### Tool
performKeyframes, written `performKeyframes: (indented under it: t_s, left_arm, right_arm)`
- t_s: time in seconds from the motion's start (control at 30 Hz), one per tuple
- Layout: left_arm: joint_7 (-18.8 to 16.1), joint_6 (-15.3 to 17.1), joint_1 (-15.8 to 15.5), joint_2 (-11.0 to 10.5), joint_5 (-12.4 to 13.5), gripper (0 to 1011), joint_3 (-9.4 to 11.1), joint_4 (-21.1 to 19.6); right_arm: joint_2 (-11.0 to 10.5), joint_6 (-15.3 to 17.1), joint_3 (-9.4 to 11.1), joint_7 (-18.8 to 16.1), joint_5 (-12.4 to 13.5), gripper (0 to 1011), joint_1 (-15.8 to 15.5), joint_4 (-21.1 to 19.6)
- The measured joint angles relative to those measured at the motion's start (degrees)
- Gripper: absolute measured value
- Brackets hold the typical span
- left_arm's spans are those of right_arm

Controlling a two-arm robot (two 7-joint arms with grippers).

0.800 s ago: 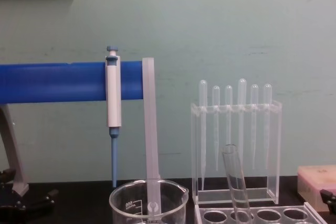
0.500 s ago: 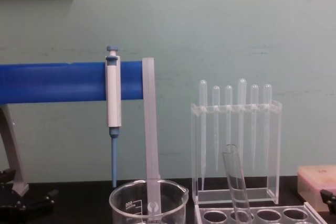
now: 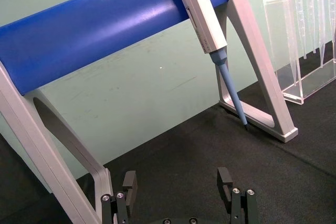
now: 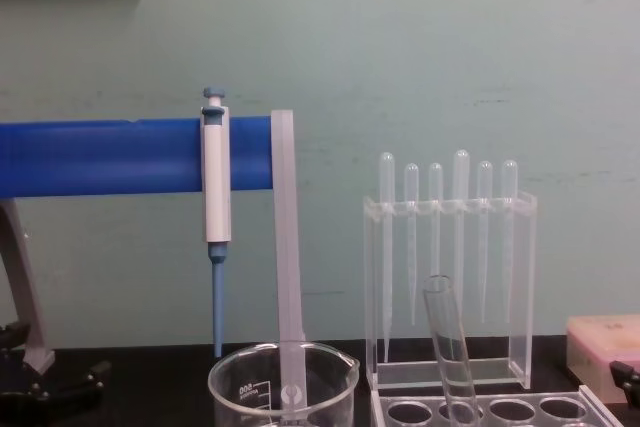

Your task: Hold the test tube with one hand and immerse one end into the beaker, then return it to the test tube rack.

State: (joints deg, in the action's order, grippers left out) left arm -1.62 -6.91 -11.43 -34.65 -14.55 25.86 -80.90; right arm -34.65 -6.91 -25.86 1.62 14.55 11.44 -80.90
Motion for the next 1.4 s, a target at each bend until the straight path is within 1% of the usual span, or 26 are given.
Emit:
performKeyframes:
  t_s: [0.53,0.6,0.67,0.7,0.8,0.83,0.87,0.9,0.97,1.03,1.1,1.17,1.23,1.27,1.3,1.33,1.4]
  left_arm:
    - [0.0,0.0,0.0,0.0,0.0,1000,0.0,0.0]
    - [0.0,0.0,0.0,0.0,0.0,1000,0.0,0.0]
    - [0.0,0.0,0.0,0.0,0.0,1000,0.0,0.0]
    - [0.0,0.0,0.0,0.0,0.0,1000,0.0,0.0]
    - [0.0,0.0,0.0,0.0,0.0,1000,0.0,0.0]
    - [0.0,0.0,0.0,0.0,0.0,1000,0.0,0.0]
    - [0.0,0.0,0.0,0.0,0.0,1000,0.0,0.0]
    - [0.0,0.0,0.0,0.0,0.0,1000,0.0,0.0]
    - [0.0,0.0,0.0,0.0,0.0,1000,0.0,0.0]
    - [0.0,0.0,0.0,0.0,0.0,1000,0.0,0.0]
    - [0.0,0.0,0.0,0.0,0.0,1000,0.0,0.0]
    - [0.0,0.0,0.0,0.0,0.0,1000,0.0,0.0]
    - [0.0,0.0,0.0,0.0,0.0,1000,0.0,0.0]
    - [0.0,0.0,0.0,0.0,0.0,1000,0.0,0.0]
    - [0.0,0.0,0.0,0.0,0.0,1000,0.0,0.0]
    - [0.0,0.0,0.0,0.0,0.0,1000,0.0,0.0]
    - [0.0,0.0,0.0,0.0,0.0,1000,0.0,0.0]
  right_arm:
    - [0.0,0.0,0.0,0.0,0.0,1002,0.0,0.0]
    - [-0.2,0.0,0.3,0.0,-0.2,1003,-0.4,-0.6]
    - [-0.9,-0.2,0.7,0.1,-0.7,1002,-1.4,-1.9]
    - [-1.9,-0.6,1.2,0.5,-1.6,1002,-2.8,-3.6]
    - [-3.8,-1.1,2.1,1.3,-2.8,1002,-5.2,-6.4]
    - [-5.4,-1.4,3.0,1.4,-3.1,1002,-7.2,-8.6]
    - [-6.2,-1.5,3.4,1.4,-3.2,1002,-8.2,-9.8]
    - [-7.9,-1.6,4.4,1.2,-3.0,1002,-10.1,-12.0]
    - [-9.7,-1.7,5.4,0.2,-2.2,1002,-11.9,-14.0]
    - [-11.7,-1.9,6.3,-1.9,-0.8,1002,-13.6,-16.0]
    - [-16.0,-2.7,7.4,-8.6,2.9,1002,-15.9,-19.1]
    - [-17.8,-3.5,7.5,-12.3,4.7,1002,-16.3,-19.8]
    - [-19.2,-4.9,7.4,-17.1,6.8,1002,-16.2,-20.1]
    - [-19.9,-6.4,6.8,-21.7,8.5,1002,-15.6,-20.1]
    - [-20.1,-7.0,6.5,-23.6,9.1,1002,-15.1,-19.9]
    - [-20.1,-8.1,5.7,-27.4,10.2,1002,-14.0,-19.6]
    - [-19.7,-8.8,5.1,-30.2,10.8,1002,-12.9,-19.2]
